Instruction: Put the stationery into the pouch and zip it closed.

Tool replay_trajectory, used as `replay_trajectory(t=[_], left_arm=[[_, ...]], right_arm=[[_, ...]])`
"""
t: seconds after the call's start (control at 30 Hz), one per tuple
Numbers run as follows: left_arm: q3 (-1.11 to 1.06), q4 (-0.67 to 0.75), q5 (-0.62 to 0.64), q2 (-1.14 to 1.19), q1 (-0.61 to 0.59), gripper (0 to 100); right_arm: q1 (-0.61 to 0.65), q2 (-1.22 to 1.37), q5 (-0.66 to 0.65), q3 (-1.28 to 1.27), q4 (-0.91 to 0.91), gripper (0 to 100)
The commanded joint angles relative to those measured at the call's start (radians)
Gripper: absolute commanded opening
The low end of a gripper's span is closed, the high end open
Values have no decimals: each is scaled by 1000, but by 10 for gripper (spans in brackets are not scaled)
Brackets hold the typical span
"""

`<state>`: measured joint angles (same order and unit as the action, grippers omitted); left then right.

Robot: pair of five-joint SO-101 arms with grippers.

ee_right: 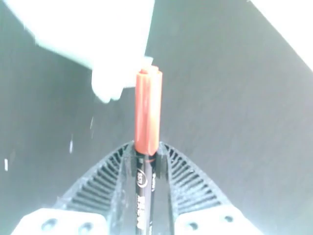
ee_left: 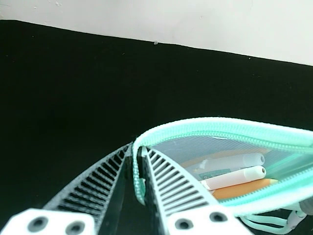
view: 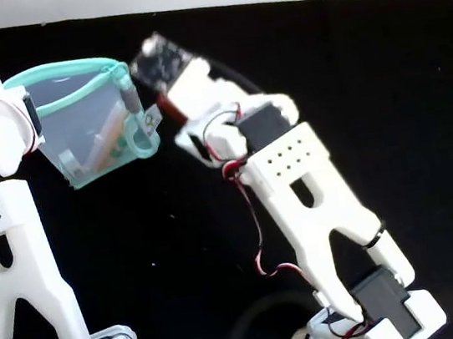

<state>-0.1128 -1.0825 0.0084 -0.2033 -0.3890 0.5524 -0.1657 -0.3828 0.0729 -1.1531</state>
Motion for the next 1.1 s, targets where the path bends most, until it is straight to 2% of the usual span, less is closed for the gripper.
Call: replay_trajectory(t=[0.0, 0.33, 0.67, 1.07], left_arm=[[-56, -8, -8, 74, 4, 7], [-56, -8, -8, 74, 4, 7], [-56, -8, -8, 74, 4, 7], [-56, -8, -8, 74, 4, 7]], right_arm=[[-7, -51, 35, 145, 47, 5], [81, 65, 37, 461, 96, 5], [176, 381, 38, 1035, 96, 5], [199, 760, 66, 1616, 96, 5]])
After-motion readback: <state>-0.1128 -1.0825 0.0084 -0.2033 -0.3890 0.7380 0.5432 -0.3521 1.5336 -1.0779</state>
